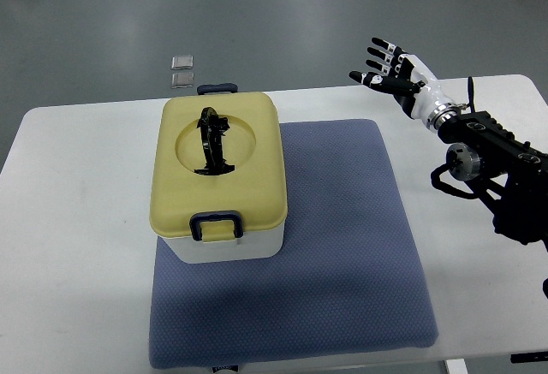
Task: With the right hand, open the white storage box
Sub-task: 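Raise the right hand and swing it toward the yellow-lidded box, then lower the right hand over the black lid handle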
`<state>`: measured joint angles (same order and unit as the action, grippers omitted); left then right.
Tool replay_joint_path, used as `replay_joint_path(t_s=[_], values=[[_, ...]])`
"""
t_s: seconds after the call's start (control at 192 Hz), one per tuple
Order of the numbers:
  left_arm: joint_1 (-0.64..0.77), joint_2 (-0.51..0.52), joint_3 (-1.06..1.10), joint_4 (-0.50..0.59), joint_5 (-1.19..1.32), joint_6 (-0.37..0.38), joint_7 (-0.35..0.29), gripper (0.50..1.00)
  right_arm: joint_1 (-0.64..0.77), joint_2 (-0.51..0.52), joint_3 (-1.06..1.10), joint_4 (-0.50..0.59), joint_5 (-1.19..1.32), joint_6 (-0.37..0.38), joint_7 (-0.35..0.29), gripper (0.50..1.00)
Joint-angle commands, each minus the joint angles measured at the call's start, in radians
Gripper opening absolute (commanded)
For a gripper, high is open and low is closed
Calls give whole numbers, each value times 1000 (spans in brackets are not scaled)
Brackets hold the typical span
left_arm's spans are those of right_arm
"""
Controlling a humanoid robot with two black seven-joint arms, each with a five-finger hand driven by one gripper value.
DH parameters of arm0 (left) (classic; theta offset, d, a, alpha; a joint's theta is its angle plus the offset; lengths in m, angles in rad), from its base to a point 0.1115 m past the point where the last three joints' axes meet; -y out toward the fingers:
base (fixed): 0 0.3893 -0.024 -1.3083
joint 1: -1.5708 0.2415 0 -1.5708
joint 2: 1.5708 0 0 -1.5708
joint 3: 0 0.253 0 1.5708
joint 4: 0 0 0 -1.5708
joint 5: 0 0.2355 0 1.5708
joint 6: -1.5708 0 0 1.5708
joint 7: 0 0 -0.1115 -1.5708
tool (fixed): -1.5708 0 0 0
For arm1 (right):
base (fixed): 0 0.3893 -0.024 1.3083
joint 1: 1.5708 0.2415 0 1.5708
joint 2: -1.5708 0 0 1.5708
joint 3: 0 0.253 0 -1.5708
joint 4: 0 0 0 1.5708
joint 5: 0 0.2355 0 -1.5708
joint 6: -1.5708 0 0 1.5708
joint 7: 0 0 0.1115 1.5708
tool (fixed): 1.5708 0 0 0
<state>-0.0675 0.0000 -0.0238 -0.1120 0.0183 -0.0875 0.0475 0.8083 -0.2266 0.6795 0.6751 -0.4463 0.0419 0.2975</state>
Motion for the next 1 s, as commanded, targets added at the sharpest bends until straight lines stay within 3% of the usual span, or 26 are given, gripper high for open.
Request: replay_joint_path(t_s=[0.0, 0.235, 0.547, 0.772, 0.996], values=[[0, 0, -1, 2, 0, 0, 0, 1000, 15, 1, 0, 3, -37, 4, 18, 921], [0, 0, 1, 6, 0, 0, 0, 1000, 58, -7, -1, 34, -134, 10, 74, 919], [0, 0, 1, 11, 0, 0, 0, 1000, 114, -33, 0, 104, -365, 130, 163, 917], [0, 0, 1, 9, 0, 0, 0, 1000, 153, -22, -14, 166, -537, 147, 209, 917], [0, 0, 1, 9, 0, 0, 0, 1000, 209, -33, -115, 212, -726, 147, 299, 915]])
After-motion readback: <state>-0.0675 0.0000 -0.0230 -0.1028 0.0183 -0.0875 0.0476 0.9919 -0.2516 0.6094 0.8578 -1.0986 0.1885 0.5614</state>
